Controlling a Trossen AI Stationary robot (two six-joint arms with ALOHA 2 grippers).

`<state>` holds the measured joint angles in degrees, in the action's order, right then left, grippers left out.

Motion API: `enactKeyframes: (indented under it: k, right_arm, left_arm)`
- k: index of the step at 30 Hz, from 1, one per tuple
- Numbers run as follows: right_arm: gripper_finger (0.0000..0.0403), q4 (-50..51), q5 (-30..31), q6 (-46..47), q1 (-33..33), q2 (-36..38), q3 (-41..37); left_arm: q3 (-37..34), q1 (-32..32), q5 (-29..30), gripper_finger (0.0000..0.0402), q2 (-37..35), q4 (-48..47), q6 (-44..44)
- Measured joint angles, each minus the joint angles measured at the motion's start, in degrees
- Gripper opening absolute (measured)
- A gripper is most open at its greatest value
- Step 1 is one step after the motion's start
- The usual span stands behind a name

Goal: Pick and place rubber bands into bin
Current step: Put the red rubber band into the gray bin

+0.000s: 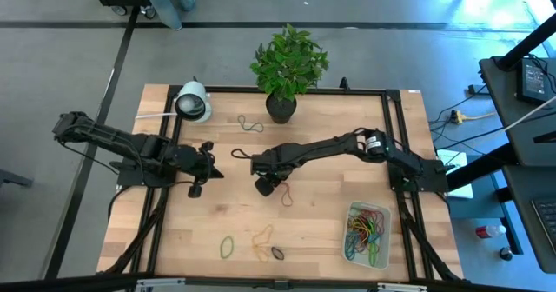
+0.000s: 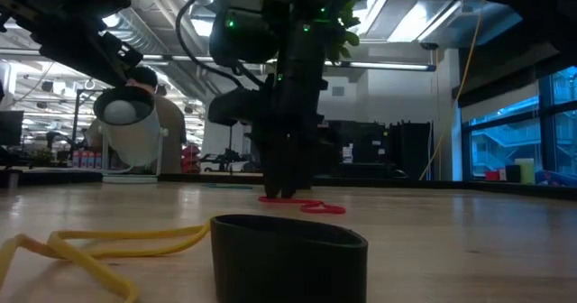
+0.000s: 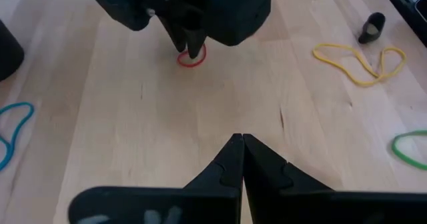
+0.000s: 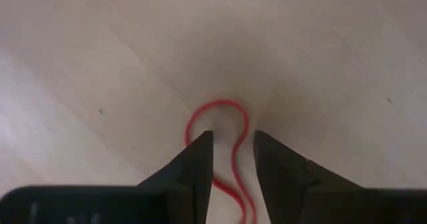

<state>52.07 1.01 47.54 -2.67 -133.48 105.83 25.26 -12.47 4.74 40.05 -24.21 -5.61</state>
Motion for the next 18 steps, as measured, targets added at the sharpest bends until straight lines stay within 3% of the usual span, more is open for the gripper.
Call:
enactKeyframes:
  k: [5, 9, 18]
  right_arm:
    - [0.0082, 0.8, 0.3, 1.5, -0.3, -1.0, 0.2]
    - [0.0016, 1.2, 1.9, 1.5, -0.8, -1.0, 0.0]
    - [0.0003, 5.6, 0.1, -0.6, -2.0, 2.7, 0.7]
  left_arm:
    - [0.0, 0.0, 0.0, 0.0002, 0.0, 0.0, 0.0]
    - [0.0, 0.0, -0.4, 0.0002, 0.0, 0.0, 0.0]
    - [0.0, 0.0, -0.4, 0.0002, 0.0, 0.1, -0.1]
